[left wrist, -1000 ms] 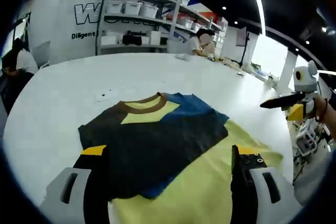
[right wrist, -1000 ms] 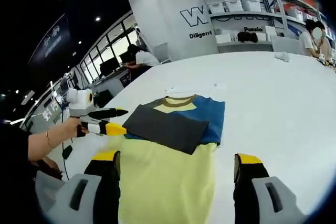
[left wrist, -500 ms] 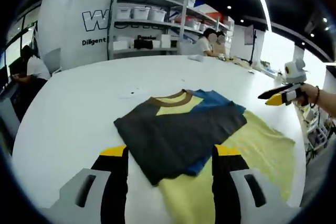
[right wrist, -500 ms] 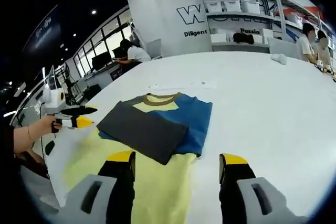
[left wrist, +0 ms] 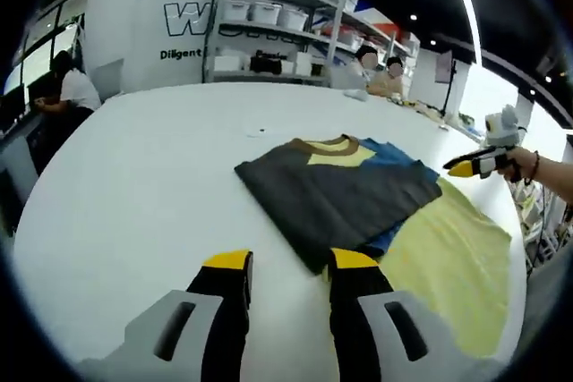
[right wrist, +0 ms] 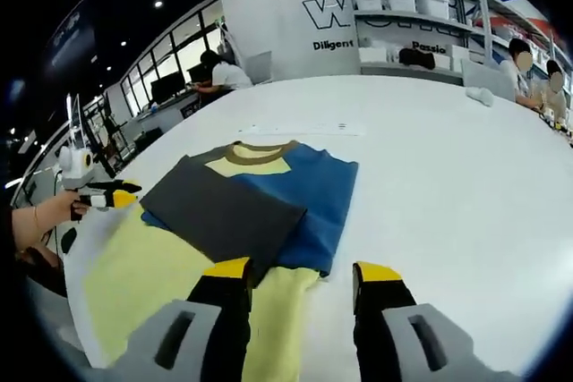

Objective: Fold the garment on the visible template until the final outline fits inside the template.

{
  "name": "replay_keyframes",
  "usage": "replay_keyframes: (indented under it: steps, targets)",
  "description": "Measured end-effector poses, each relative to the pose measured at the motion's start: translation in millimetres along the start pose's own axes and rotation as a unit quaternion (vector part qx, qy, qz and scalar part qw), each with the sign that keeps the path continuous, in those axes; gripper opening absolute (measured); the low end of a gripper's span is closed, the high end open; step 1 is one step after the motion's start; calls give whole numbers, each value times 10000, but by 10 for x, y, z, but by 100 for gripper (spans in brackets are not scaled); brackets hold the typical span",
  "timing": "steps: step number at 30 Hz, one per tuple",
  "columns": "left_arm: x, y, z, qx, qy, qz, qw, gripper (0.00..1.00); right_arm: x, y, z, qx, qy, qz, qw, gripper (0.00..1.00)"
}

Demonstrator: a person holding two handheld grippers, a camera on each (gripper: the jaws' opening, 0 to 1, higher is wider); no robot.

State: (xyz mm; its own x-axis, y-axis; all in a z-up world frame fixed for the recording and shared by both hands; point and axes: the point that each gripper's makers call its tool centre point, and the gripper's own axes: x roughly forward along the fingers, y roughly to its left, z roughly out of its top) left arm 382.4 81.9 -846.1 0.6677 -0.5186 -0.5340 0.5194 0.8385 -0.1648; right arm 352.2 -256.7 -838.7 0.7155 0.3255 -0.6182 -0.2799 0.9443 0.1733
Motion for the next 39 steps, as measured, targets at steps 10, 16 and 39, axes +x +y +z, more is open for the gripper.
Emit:
replay_keyframes:
  steps: [10,16,39]
  targets:
    - [47,-70,-115,-46,173,-266,9995,20,106,-77,-75,-69,67,-172,9998,17]
    - [100,-179,-119,33,166,-417,9990,15,132,-113,-96,-362,88,-263,9990,11]
    - [122,-2,12,929,670,3,9934,0,182,-165,-54,-438,168,-485,9977,0]
